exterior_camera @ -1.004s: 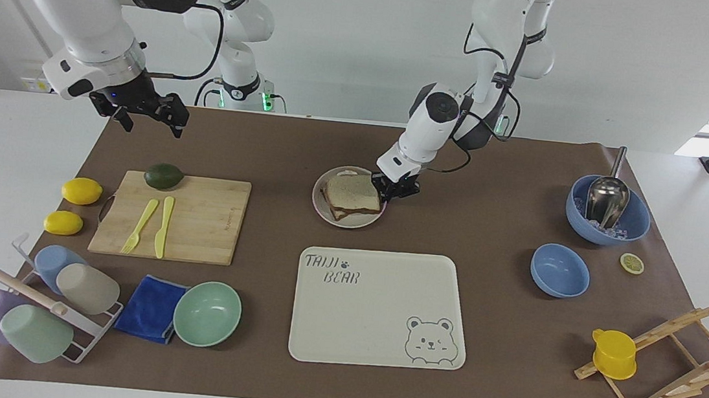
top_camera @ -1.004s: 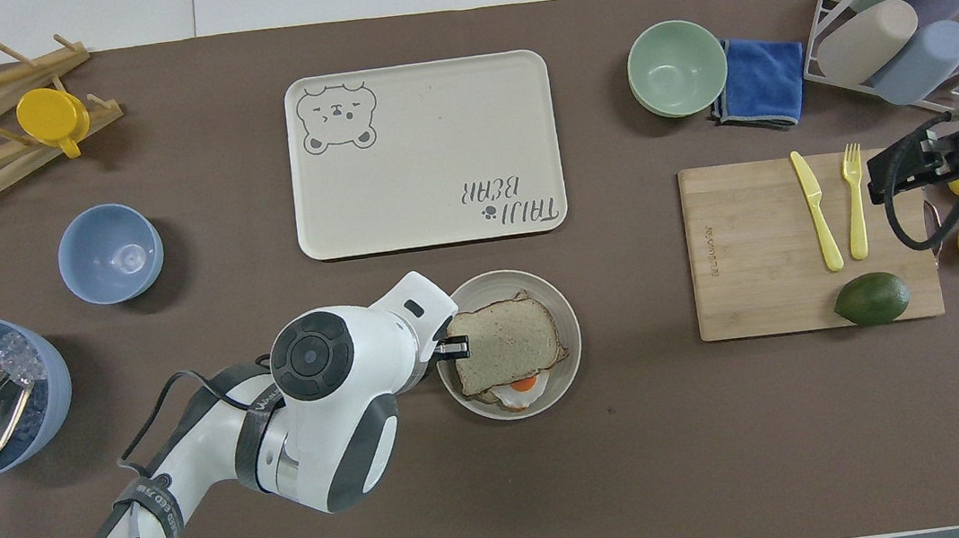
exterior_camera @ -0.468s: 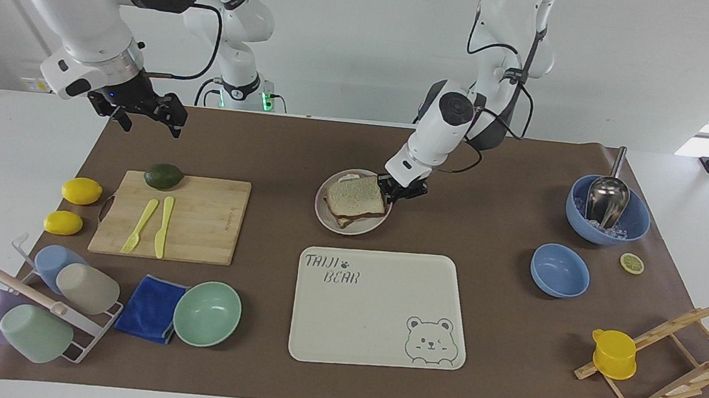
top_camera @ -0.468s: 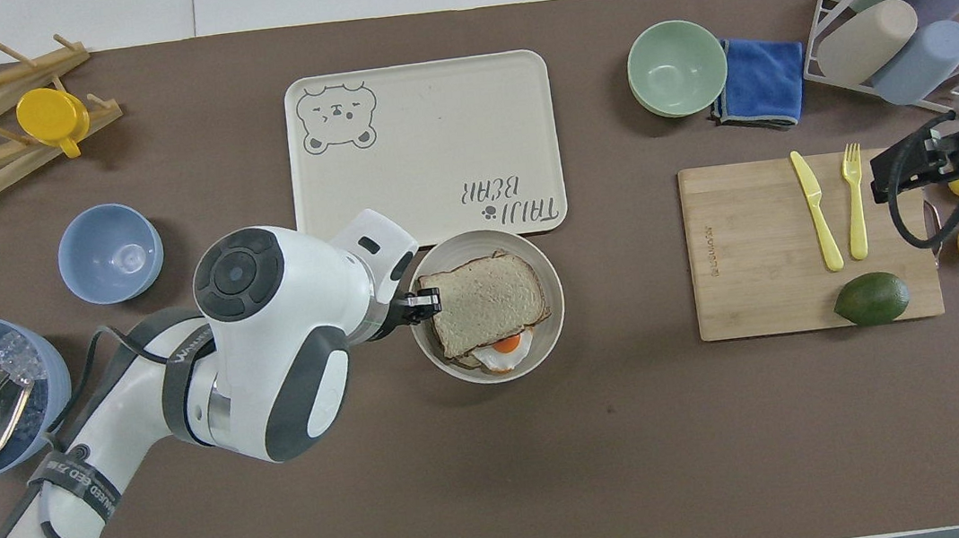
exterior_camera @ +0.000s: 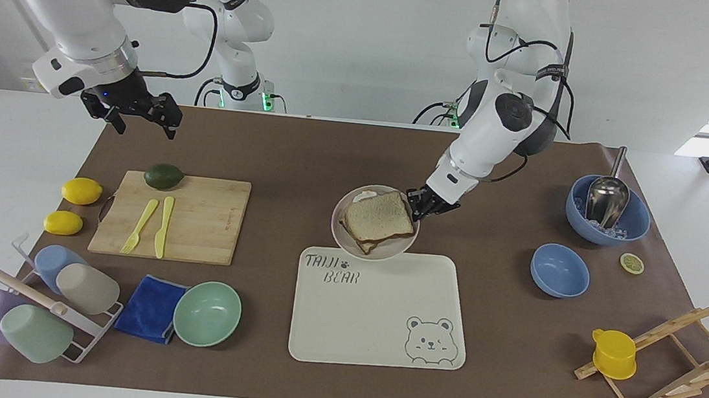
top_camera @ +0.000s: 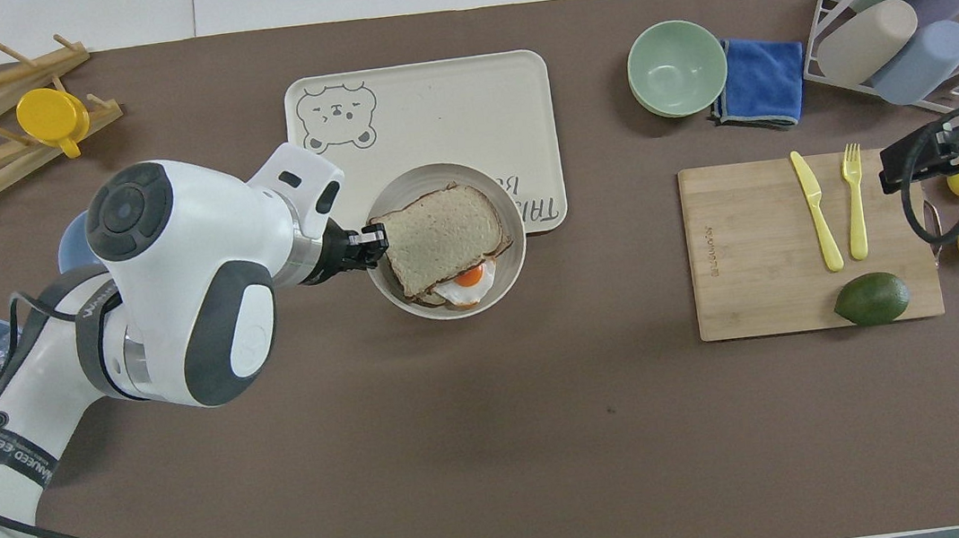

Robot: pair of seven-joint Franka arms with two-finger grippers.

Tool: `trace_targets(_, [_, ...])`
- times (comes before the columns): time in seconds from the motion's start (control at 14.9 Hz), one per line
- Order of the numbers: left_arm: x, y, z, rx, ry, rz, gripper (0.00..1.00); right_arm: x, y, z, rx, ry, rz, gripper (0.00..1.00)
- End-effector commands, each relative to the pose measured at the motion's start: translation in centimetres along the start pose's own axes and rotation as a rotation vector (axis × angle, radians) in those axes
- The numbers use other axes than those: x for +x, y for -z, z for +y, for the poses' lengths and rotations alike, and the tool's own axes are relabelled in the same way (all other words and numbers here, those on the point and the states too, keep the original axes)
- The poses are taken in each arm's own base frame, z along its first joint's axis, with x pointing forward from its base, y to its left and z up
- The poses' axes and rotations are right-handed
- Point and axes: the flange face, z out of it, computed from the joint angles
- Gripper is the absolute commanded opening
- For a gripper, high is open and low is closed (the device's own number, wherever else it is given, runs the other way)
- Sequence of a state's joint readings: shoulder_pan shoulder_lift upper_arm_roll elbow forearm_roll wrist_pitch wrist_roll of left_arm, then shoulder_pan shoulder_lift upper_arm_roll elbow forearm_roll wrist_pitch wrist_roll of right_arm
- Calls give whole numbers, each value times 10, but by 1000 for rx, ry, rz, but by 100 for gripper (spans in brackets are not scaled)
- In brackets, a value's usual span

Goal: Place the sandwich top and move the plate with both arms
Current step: 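Slide the plate with the left gripper onto the bear-print tray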

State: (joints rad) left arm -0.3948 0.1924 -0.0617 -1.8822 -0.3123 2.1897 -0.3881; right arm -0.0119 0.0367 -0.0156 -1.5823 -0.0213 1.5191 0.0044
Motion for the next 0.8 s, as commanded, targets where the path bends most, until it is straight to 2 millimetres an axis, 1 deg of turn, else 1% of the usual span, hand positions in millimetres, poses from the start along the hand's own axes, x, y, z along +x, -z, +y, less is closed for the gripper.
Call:
trace_targets(0.0, [40, -3, 7, -46, 28, 6, 0, 0, 4, 13, -3, 7, 10, 100])
trace_targets(0.07, [53, -11, 4, -48, 39, 7, 0, -1, 4, 12, -4, 8, 9, 100])
trace_targets(0.2, [79, -17, 11, -59, 46, 17, 0, -3, 7, 7, -5, 14, 15, 100])
trace_targets(0.27, [91, -23, 5, -56, 58, 22, 0, -4, 7, 6, -4, 11, 15, 100])
trace_targets(0.33, [102, -35, -11, -48, 82, 23, 0, -4, 7, 7, -2, 10, 14, 100])
trace_targets(0.4, [107, -40, -15, -46, 88, 25, 0, -4, 6, 8, -2, 9, 12, 100])
trace_targets(0.54, [116, -60, -19, -48, 97, 44, 0, -4, 6, 8, -2, 9, 12, 100])
trace_targets(0.6, [120, -65, -20, -53, 100, 64, 0, -4, 6, 6, -2, 12, 12, 100])
trace_targets(0.74, [123, -67, -25, -55, 107, 76, 0, -4, 6, 5, -2, 13, 12, 100])
